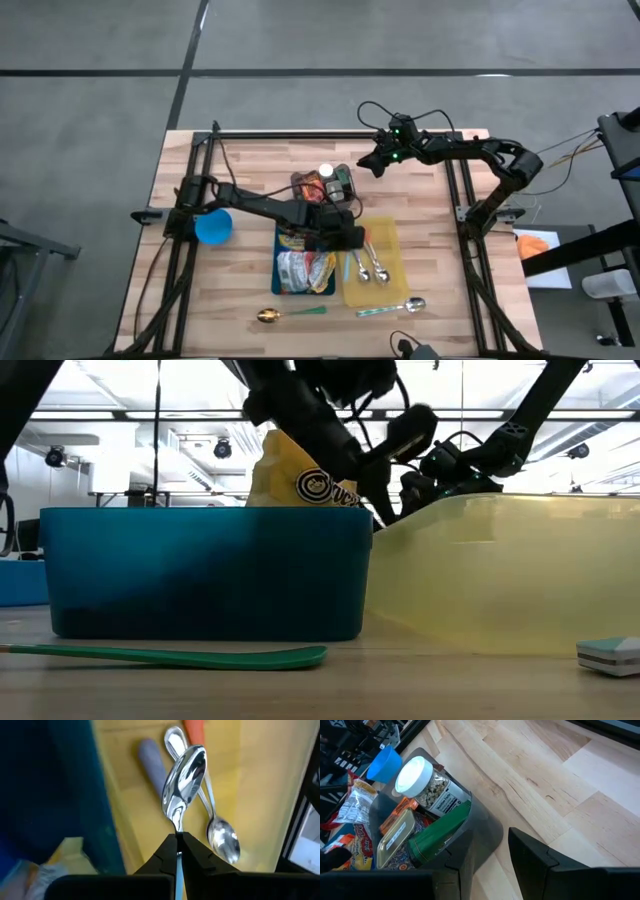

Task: Pick & Place Food Item
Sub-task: Put the blue spoon into the yellow bin, then put the green spoon into the yellow bin

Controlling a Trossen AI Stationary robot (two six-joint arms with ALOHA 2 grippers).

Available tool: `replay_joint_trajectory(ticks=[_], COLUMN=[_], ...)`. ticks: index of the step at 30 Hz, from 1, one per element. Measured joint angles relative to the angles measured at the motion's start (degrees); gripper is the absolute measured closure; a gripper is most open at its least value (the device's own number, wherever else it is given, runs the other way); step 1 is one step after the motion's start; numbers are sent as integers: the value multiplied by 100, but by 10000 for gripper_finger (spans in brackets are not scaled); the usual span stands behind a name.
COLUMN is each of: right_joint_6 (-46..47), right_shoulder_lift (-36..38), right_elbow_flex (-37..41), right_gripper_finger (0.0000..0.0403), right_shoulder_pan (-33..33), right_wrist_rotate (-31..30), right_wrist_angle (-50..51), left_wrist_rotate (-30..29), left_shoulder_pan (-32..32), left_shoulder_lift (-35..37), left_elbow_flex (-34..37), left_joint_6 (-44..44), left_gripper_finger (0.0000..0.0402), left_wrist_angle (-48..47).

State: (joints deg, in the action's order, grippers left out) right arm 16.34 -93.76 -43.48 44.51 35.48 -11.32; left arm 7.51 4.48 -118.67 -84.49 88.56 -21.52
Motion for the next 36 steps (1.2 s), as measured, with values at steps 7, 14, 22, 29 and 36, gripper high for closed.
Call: replay_joint_trajectory(ticks=[7, 14, 22, 29, 36], right_joint_6=[-1, -1, 0, 0, -1], right_shoulder_lift=[0, 0, 0, 0, 0], right_elbow_flex=[0, 0, 0, 0, 0], right_gripper_finger=[287, 287, 287, 287, 287], right_shoulder_pan=[0, 0, 0, 0, 0], right_wrist_rotate=[0, 0, 0, 0, 0], right_wrist_angle=[-1, -2, -2, -2, -2], left_wrist_rotate=[1, 2, 1, 4, -577], left_shoulder_pan=[-1, -24, -47, -46, -45], left_shoulder_lift=[2, 2, 2, 2, 347], left_elbow_flex=[7, 6, 6, -34, -261], left_joint_6=[-5, -59, -172, -259, -1170], left_gripper_finger=[394, 357, 285, 245, 238], left_wrist_angle=[5, 87, 210, 238, -22])
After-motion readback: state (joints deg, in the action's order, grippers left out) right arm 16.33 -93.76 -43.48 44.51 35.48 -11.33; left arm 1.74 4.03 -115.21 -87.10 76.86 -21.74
